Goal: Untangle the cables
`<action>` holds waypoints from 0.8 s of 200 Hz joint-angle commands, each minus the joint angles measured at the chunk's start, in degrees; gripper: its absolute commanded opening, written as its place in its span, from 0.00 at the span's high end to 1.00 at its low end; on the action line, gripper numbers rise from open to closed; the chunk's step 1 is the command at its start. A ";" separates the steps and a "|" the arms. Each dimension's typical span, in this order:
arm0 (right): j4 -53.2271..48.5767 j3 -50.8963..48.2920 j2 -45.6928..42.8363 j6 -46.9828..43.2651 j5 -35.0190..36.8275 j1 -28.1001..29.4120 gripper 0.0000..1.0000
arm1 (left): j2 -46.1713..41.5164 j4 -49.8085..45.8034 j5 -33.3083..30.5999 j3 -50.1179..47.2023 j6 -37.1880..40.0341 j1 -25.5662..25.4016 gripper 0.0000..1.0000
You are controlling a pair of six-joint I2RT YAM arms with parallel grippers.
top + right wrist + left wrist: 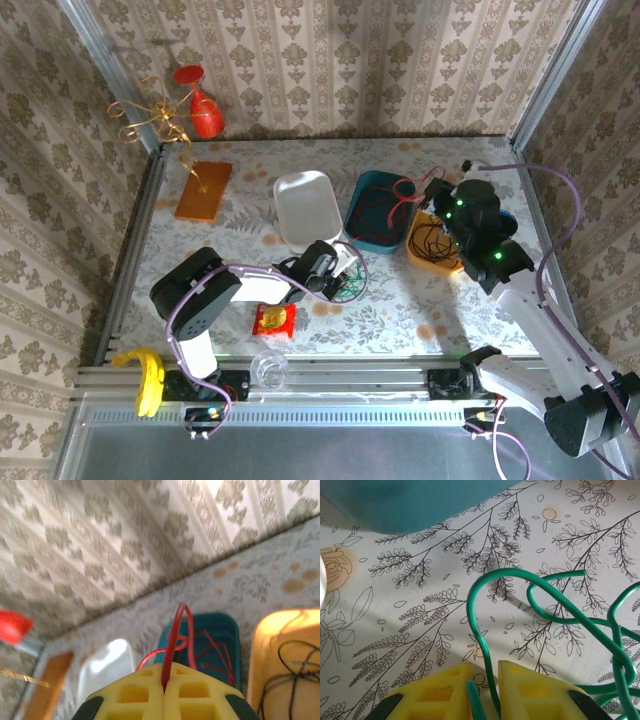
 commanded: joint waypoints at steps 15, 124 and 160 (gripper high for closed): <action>4.33 2.37 3.00 2.25 -6.44 -3.50 1.00 | 1.63 -4.56 0.78 -0.98 1.62 -0.69 0.80; 9.49 6.66 10.56 1.70 -20.28 -4.27 1.00 | 1.71 -4.44 -0.04 -0.71 1.20 -0.69 0.80; 9.01 9.15 10.05 0.03 -19.96 -3.69 1.00 | 1.80 -4.50 -0.04 -0.61 1.19 -0.68 0.80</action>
